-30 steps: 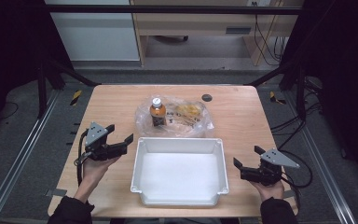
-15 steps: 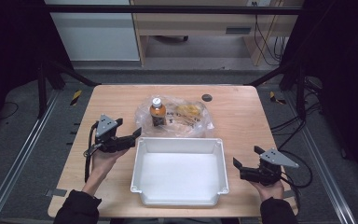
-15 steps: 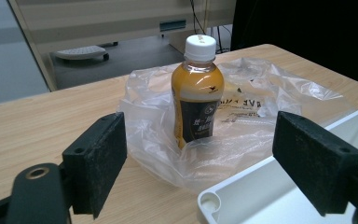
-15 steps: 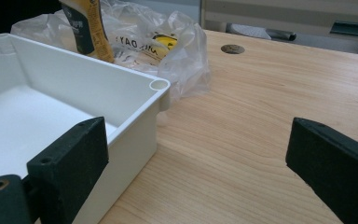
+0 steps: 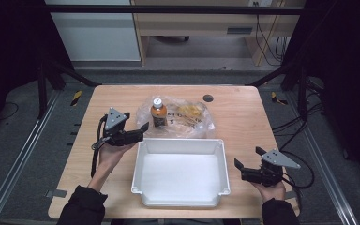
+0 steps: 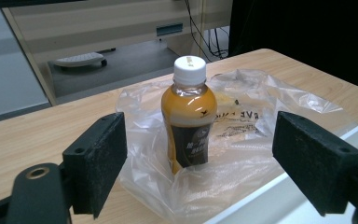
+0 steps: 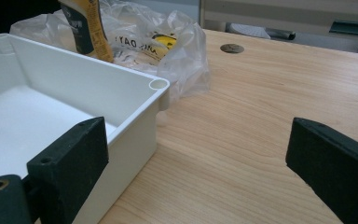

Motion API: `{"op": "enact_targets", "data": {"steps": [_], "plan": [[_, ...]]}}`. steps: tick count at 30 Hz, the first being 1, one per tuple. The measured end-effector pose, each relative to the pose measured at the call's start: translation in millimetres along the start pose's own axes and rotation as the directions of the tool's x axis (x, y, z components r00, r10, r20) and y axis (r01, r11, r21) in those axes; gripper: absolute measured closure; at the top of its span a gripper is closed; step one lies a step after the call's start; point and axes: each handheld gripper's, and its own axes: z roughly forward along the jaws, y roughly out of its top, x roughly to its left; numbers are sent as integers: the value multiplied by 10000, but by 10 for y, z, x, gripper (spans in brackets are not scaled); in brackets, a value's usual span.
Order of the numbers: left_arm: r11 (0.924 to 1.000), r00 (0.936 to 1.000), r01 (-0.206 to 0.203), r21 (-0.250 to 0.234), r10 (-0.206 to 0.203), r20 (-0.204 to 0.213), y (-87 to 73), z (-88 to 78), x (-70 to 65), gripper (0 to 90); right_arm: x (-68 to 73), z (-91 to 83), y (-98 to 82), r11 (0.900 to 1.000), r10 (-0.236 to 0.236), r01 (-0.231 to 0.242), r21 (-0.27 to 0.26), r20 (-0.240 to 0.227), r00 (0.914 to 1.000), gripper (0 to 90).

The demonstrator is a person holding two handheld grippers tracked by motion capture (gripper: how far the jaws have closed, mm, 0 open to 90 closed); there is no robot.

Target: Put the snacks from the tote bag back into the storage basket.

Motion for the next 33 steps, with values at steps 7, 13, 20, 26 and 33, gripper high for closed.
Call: {"op": "enact_targets", "data": {"steps": [7, 13, 20, 26, 33], "plan": [[10000, 10000, -39, -37, 39, -46, 69, 49, -4, 177, 2, -1, 1, 10000, 56, -56, 2, -7, 10000, 60], [10000, 10000, -4, -31, 4, -51, 94, 120, -4, 180, 3, 0, -1, 10000, 32, -32, 7, -7, 10000, 59], [10000, 10000, -26, 54, 26, -49, 117, 228, -18, 186, 3, 1, -1, 10000, 37, -36, 23, -33, 10000, 60], [9999, 10000, -79, 94, 79, 8, 163, 318, -45, 195, 2, 2, -1, 10000, 37, -37, -6, -21, 10000, 59], [10000, 10000, -22, 27, 22, 90, 190, 408, -58, 210, 4, 5, -2, 10000, 22, -22, 26, -50, 10000, 60]]}}
